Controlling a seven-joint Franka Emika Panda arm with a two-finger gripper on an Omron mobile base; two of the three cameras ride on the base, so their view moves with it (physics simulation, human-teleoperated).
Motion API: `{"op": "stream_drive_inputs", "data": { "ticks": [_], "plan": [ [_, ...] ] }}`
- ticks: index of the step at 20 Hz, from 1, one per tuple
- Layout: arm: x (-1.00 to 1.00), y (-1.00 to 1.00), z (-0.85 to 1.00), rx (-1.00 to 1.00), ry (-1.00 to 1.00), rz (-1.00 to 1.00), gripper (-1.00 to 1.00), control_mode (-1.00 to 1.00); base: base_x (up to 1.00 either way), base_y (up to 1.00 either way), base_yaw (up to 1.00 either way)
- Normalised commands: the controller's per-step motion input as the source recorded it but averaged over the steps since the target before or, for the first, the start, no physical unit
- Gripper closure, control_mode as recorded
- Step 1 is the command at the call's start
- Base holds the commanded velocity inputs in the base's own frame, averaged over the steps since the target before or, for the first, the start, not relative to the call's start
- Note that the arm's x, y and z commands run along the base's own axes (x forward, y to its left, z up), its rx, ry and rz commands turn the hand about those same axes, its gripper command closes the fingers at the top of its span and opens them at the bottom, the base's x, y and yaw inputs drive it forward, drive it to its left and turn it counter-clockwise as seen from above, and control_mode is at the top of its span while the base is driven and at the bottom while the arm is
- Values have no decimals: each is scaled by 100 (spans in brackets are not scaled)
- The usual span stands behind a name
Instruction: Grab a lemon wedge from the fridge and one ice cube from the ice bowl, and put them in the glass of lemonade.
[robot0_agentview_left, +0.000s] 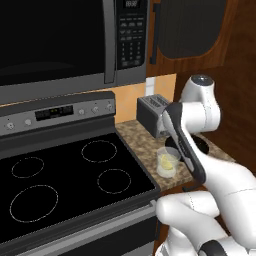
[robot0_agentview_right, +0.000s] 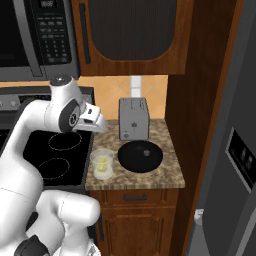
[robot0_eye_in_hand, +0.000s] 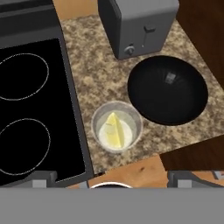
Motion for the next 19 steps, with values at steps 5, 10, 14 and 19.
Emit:
{"op": "stream_drive_inputs", "data": {
  "ticks": [5,10,14,19],
  "plan": [
    [-22,4,3,0,-4,-1,-100,-100,0,0,0],
    [-27,0,2,0,0,0,-100,-100,0,0,0],
    [-34,5,17,0,-2,0,-100,-100,0,0,0],
    [-34,1,24,1,-6,0,-100,-100,0,0,0]
  ]
}}
